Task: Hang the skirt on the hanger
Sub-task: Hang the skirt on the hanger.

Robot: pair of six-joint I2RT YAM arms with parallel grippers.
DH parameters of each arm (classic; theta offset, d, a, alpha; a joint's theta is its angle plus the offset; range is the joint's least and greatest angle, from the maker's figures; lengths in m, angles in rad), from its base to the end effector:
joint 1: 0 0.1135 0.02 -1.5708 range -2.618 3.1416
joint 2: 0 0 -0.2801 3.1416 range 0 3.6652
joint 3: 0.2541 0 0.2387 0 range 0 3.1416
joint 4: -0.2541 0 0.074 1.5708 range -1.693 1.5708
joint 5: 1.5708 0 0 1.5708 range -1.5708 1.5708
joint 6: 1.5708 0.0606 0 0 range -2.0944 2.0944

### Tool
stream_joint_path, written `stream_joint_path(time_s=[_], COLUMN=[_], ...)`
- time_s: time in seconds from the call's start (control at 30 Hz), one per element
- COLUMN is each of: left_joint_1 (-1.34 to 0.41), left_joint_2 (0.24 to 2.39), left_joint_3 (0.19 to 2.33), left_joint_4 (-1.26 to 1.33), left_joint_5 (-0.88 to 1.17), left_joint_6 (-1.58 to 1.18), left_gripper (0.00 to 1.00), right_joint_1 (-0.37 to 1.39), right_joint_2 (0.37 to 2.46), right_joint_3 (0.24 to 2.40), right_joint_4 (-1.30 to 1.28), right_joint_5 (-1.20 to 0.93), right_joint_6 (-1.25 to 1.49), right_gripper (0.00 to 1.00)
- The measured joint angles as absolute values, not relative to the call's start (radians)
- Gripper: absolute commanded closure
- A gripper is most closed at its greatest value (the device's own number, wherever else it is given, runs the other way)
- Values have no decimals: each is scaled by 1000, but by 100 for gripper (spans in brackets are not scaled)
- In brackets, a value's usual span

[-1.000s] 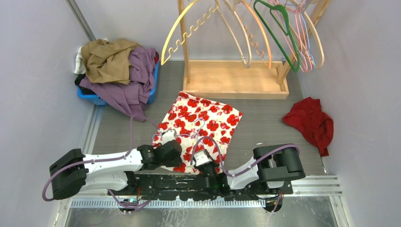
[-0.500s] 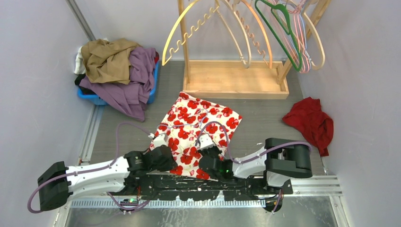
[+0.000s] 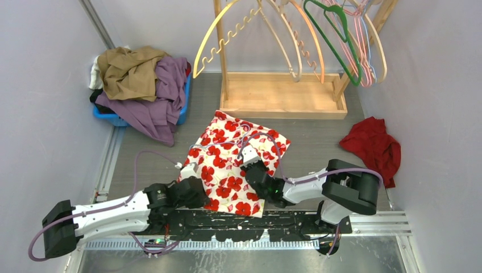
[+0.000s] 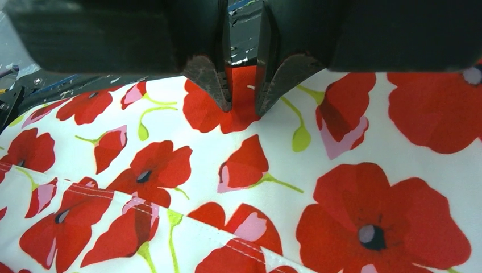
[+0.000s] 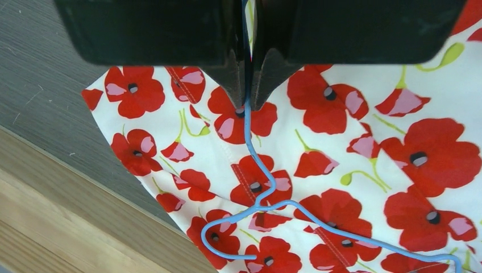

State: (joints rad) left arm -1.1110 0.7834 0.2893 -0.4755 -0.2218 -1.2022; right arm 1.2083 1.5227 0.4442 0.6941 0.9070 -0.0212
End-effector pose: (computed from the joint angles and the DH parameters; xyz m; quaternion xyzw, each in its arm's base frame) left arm 0.0691 -0.1094 0.1447 -0.0760 0.9468 -0.2268 0.2152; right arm 0.1410 0.2372 0.1763 -0.2298 0.7501 -0.0201 0.6197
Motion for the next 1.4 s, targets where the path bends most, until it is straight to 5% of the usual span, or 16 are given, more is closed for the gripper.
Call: stream_joint_path(time_s=[0.33, 0.7, 1.13, 1.4], left_joint_1=[-1111, -1111, -1111, -993], left_joint_2=[739, 735, 715, 883], left_joint_3=[280, 334, 571, 808], left_joint_4=[-516, -625, -835, -841], left_joint_5=[-213, -173, -183, -146], left_joint_6=[-1205, -1174, -1093, -960], left_gripper=[75, 61, 58, 57], right_joint_1=[1076, 1117, 1221, 1288], right_joint_2=[1523, 1453, 1209, 1088], right_joint_3=[453, 467, 491, 502], right_joint_4=[694, 676, 618, 608], right_joint_5=[805, 836, 906, 942], right_joint_6=[-25, -87, -223, -320], right_gripper=[99, 99, 99, 99])
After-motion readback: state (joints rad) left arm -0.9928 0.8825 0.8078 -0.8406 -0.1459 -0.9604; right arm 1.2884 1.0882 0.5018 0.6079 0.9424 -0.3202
